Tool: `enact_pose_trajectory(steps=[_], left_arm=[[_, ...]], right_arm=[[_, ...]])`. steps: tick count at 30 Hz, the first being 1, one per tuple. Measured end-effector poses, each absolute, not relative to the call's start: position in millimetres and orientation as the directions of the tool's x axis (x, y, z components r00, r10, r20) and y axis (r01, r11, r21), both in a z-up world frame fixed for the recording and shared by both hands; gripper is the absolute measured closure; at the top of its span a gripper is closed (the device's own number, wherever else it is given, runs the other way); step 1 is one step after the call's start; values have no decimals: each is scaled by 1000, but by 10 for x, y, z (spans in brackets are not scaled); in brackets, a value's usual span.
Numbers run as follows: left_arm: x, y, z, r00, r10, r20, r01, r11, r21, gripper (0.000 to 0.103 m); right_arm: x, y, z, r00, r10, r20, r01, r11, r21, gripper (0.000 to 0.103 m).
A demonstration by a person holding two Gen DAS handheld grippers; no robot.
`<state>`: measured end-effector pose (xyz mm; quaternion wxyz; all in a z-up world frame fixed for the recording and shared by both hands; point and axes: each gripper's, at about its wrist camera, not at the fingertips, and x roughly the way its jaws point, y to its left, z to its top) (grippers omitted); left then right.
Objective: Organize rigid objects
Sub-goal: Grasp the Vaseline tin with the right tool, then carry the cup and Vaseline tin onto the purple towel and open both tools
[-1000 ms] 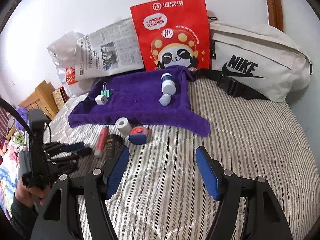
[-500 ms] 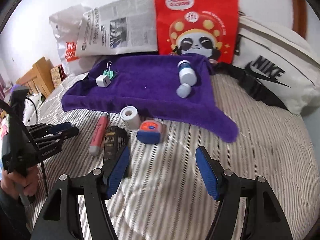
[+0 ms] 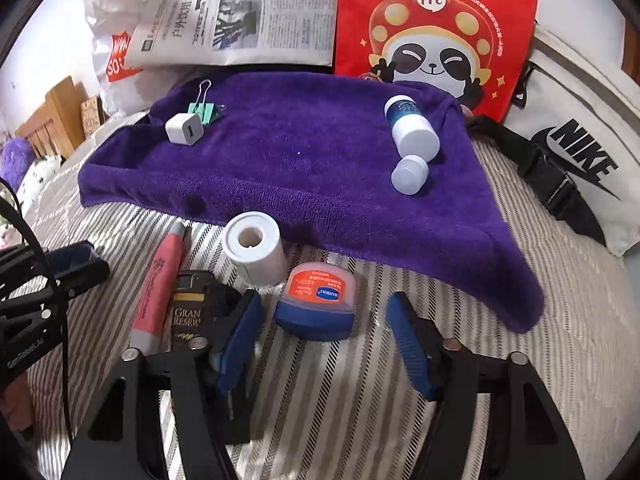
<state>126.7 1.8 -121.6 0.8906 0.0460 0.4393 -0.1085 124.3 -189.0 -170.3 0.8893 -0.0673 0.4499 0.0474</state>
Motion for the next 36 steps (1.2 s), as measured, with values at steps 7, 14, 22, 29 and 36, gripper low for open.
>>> enact_pose_trajectory(steps=[7, 14, 22, 29, 36], left_arm=[[1273, 33, -1216, 590, -155, -792, 234, 972, -16, 77], [1272, 30, -1219, 590, -156, -792, 233, 972, -18, 77], [1270, 28, -1223, 590, -156, -792, 232, 972, -18, 77], [1268, 28, -1229, 591, -155, -792, 232, 973, -17, 77], [1270, 19, -1228, 591, -151, -792, 232, 973, -12, 77]], right_arm=[[1120, -2133, -1602, 559, 52, -828, -141, 990, -33, 66], [986, -2158, -1679, 604, 13, -797, -130, 988, -83, 66], [992, -2131, -1683, 605, 4, -796, -130, 987, -94, 67], [979, -2134, -1679, 605, 4, -796, -129, 987, -93, 67], [980, -2114, -1680, 608, -12, -794, -130, 985, -114, 67]])
